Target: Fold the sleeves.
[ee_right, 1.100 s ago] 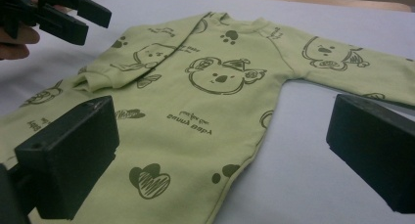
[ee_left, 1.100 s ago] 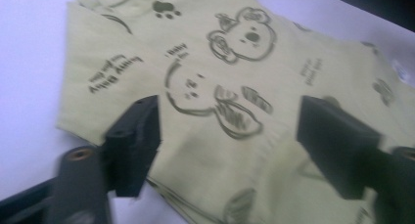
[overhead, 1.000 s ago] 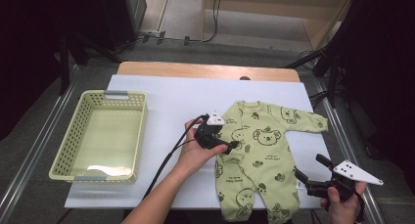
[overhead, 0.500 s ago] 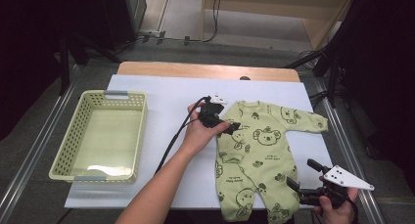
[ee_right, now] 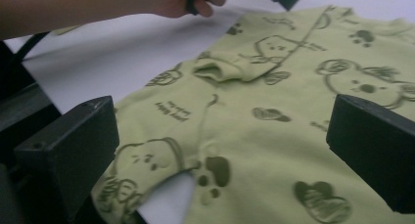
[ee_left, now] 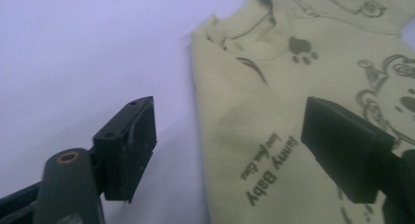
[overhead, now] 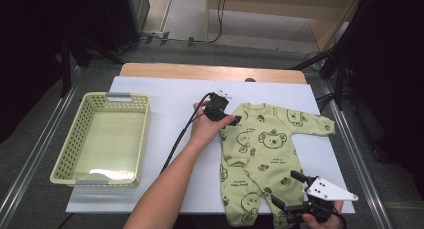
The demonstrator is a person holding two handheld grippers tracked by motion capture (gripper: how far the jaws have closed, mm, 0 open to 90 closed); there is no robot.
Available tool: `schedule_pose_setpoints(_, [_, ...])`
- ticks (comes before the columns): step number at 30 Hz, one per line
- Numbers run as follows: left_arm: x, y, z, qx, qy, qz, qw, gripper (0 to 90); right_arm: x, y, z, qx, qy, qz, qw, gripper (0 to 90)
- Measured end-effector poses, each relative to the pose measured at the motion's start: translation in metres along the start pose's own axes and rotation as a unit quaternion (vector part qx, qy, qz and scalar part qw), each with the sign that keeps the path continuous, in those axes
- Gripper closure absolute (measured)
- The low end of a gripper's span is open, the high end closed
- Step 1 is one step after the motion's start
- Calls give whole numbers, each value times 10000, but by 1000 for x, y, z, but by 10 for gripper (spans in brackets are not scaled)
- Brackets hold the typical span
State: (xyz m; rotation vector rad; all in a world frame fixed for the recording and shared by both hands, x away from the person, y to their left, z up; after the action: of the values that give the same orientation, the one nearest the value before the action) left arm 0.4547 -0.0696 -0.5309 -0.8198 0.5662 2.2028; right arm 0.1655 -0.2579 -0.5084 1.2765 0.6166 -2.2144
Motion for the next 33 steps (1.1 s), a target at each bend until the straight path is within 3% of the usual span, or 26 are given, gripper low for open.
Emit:
schedule_pose_setpoints(5, [6, -1, -10, -155, -204, -20, 9997, 355, 5, -21, -13, -241, -248, 72, 9994, 0])
schedule_pose_setpoints(9, [7, 0, -11, -76, -112, 22, 9999, 489, 8, -35, -25, -365, -399, 129, 9985, 0])
schedule_pose_setpoints(11, [7, 0, -11, -190, -96, 6, 9998, 544, 9, -42, -30, -375, -422, 175, 9983, 48])
schedule_pose_setpoints(13, [7, -1, -10, -151, -95, 48, 9998, 604, 11, -49, -37, -425, -481, 189, 9978, 59])
schedule_pose_setpoints(16, [8, 0, -11, 0, -92, 65, 9999, 714, 13, -58, -46, -566, -560, -51, 9968, 145])
schedule_pose_setpoints(18, [9, 1, -11, 11, -97, 25, 9999, 770, 14, -65, -53, -853, -594, -139, 9945, 202])
schedule_pose_setpoints(22, [8, 4, -10, -45, -96, -87, 9999, 858, 15, -76, -67, -754, -773, 60, 9941, 345])
schedule_pose_setpoints(24, [7, 3, -10, -39, -75, -47, 10000, 868, 16, -78, -75, -733, -853, -17, 9937, 407])
schedule_pose_setpoints(26, [7, 0, -9, -23, -71, -22, 10000, 875, 16, -83, -81, -898, -865, -16, 9922, 421])
schedule_pose_setpoints(29, [7, -7, -7, 4, -40, 129, 9999, 878, 15, -86, -90, -691, -914, 110, 9934, 427])
schedule_pose_setpoints(33, [6, -12, -5, -98, -16, 144, 9998, 878, 16, -86, -99, -470, -1038, 76, 9935, 470])
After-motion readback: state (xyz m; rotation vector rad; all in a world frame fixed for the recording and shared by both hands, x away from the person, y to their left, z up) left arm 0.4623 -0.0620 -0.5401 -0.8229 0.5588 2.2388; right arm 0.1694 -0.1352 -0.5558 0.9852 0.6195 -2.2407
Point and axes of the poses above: each handheld gripper's, and its own axes: z roughly backward along the jaws, x roughly out of its underside, y roughly to its right, the point moved 5 cm from there along -z, roughly forward along the jaws, and after that the axes turned 1 degree about -x, right-handed, at the moved point
